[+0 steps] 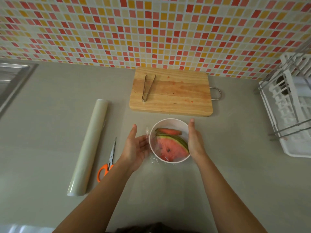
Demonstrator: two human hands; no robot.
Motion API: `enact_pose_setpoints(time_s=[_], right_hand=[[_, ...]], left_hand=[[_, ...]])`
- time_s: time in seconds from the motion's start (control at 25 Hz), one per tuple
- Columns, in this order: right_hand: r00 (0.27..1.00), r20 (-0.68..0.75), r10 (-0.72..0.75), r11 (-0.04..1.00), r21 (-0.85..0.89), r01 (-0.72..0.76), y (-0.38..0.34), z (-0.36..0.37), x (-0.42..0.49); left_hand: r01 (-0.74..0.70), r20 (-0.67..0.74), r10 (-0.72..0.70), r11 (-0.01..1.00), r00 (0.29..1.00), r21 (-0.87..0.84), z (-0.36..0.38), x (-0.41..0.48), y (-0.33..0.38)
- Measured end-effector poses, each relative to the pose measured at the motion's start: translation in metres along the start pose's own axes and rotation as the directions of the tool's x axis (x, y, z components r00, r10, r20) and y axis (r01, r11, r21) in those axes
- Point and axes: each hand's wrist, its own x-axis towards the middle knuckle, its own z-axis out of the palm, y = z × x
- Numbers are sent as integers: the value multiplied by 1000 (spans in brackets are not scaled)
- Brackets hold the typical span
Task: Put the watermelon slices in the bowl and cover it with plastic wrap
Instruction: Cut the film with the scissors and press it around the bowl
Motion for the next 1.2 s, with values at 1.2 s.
enact_pose_setpoints(time_s=[1.2], right_hand=[[966,232,110,972,-230,-55,-12,-17,4]], left_hand=[[103,-190,-24,905,981,414,0,9,25]])
